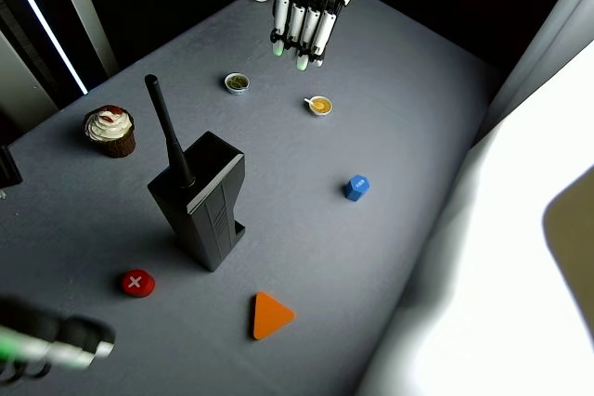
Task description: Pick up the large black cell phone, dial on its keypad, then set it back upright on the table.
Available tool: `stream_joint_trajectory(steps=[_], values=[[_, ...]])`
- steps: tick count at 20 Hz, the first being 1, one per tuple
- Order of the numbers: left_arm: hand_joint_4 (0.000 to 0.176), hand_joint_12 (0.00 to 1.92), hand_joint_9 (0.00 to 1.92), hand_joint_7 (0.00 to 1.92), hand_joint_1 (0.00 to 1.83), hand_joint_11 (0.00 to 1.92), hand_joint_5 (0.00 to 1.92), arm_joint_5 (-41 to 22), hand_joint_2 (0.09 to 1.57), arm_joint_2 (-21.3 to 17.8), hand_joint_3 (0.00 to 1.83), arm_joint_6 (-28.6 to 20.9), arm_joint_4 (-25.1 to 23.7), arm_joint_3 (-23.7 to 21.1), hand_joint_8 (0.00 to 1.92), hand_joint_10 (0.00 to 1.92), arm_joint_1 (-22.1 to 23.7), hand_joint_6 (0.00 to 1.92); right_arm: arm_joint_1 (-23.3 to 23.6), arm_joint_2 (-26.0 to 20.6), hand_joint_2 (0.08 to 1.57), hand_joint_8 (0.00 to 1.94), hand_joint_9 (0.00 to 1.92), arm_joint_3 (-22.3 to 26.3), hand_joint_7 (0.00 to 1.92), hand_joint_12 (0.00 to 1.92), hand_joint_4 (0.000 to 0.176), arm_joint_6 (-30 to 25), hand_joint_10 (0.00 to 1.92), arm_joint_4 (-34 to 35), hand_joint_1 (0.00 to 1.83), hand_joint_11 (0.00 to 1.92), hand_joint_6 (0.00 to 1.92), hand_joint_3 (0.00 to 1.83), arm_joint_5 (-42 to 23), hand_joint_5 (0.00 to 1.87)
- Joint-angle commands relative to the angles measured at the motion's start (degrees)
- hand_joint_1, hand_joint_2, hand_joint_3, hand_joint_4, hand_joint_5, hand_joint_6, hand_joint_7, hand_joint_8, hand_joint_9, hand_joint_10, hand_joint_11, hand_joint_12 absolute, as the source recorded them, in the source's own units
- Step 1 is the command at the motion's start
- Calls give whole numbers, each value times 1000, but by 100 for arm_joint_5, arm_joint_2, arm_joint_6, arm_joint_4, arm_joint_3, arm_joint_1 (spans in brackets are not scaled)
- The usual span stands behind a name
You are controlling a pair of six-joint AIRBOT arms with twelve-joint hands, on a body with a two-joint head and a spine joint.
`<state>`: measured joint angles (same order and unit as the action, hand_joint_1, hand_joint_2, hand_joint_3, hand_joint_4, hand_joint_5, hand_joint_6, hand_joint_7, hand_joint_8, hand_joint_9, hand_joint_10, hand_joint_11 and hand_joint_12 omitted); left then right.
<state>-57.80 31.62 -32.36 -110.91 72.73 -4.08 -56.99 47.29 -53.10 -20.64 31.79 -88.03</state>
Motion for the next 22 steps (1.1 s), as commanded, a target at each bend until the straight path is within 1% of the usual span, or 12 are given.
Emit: stream_joint_trajectory(steps=[1,3,4,5,6,7,9,12,14,16,18,22], values=[[0,480,174,185,607,0,213,-35,1068,-44,11,-14,422,-10,5,10,189,4,91,-19,1018,0,41,-66,56,318,0,10,3,47,578,0,1,7,-693,36],[0,476,177,184,601,0,212,-43,1078,-44,3,-29,391,-46,2,4,208,3,109,-6,1035,3,5,-80,9,221,0,42,0,47,562,0,0,7,-692,4],[0,459,182,191,623,0,222,-43,1073,-44,0,-30,347,-89,3,3,206,4,115,-5,1028,0,0,-80,1,185,0,56,0,47,607,0,0,2,-692,0],[0,490,187,193,631,0,226,-41,1066,-48,0,-31,284,-154,2,3,205,3,116,1,1034,0,0,-83,0,163,0,66,0,47,734,0,0,2,-692,0],[0,489,183,195,645,0,228,-33,1062,-55,0,-33,231,-250,2,1,217,3,115,20,1018,0,0,-99,0,38,0,96,0,45,908,0,0,0,-692,0],[0,488,180,192,646,0,225,-47,1063,-62,0,-33,215,-359,1,0,254,1,115,46,1018,0,0,-121,0,13,0,151,0,45,984,0,0,0,-692,0],[0,559,215,213,649,0,247,-78,1065,-88,0,-35,213,-578,4,7,302,4,125,105,1033,0,0,-173,0,2,0,295,0,45,1088,1,0,3,-692,0],[0,589,220,220,675,0,257,-109,1057,-134,0,-48,277,-812,1,2,389,2,218,186,986,0,0,-242,0,21,0,377,0,38,1247,44,15,0,-693,47],[0,584,213,207,691,0,240,-140,1055,-135,0,-49,272,-889,0,0,474,0,302,209,989,0,0,-281,0,12,0,379,0,23,1177,19,2,0,-689,9],[0,520,203,197,706,0,232,-225,1051,-137,0,-108,146,-886,1,1,680,1,377,264,977,0,0,-317,0,14,0,388,0,-84,1101,17,0,0,-641,2],[0,493,216,210,696,0,237,-243,1054,-134,0,-157,210,-800,4,5,712,2,412,357,939,0,0,-342,0,12,0,486,0,-220,1142,18,0,0,-620,0],[0,510,218,202,700,0,224,-281,1055,-88,0,-161,181,-666,0,1,727,0,433,453,922,0,0,-371,0,0,0,519,0,-391,1109,0,0,0,-616,0]])
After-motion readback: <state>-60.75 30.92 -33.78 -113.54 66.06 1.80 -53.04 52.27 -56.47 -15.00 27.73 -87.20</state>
